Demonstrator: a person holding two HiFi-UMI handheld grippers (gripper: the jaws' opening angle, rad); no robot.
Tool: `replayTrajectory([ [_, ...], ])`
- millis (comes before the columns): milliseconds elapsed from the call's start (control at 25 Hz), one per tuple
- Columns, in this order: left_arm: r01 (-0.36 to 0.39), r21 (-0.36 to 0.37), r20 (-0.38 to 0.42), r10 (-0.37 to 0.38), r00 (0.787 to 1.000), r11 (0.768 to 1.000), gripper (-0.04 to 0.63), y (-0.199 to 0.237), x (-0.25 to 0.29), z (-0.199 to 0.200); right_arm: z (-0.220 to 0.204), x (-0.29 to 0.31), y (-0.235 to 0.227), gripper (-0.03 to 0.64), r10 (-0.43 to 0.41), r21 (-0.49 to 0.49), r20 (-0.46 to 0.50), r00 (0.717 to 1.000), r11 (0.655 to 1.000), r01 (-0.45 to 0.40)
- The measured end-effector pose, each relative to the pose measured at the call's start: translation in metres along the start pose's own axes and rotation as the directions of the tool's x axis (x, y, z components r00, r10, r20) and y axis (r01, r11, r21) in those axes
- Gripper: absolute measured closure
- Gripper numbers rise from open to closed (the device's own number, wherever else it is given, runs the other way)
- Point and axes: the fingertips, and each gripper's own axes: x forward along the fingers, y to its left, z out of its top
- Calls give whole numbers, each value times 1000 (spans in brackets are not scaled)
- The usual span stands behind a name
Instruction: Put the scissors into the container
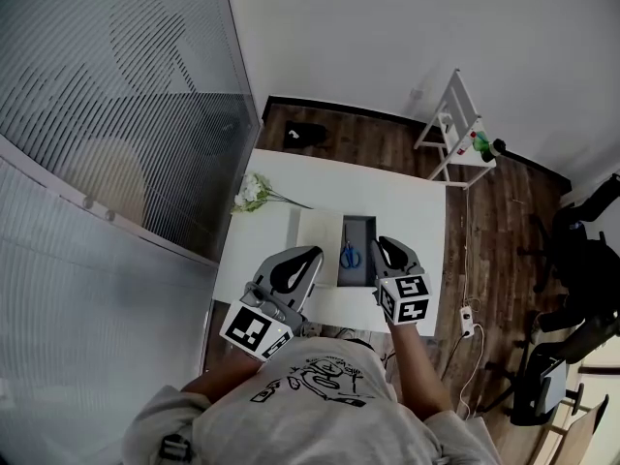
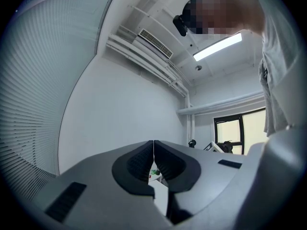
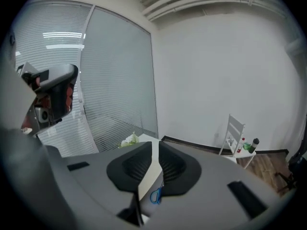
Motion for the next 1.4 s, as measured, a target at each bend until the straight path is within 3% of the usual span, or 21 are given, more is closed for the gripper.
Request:
replayTrajectory([
  [440,18,0,-5,-18,1000,1000,574,-6,4,1,46,-67,25,574,40,-98,137,990,995,-27],
  [880,10,2,-28,-10,1000,1000,574,-8,6,-7,67,-116,40,575,55,-174,210,976,985,-18],
  [1400,7,5,-19,-7,1000,1000,574,-15,11,-7,80,-146,41,583,4,-222,270,963,973,58],
])
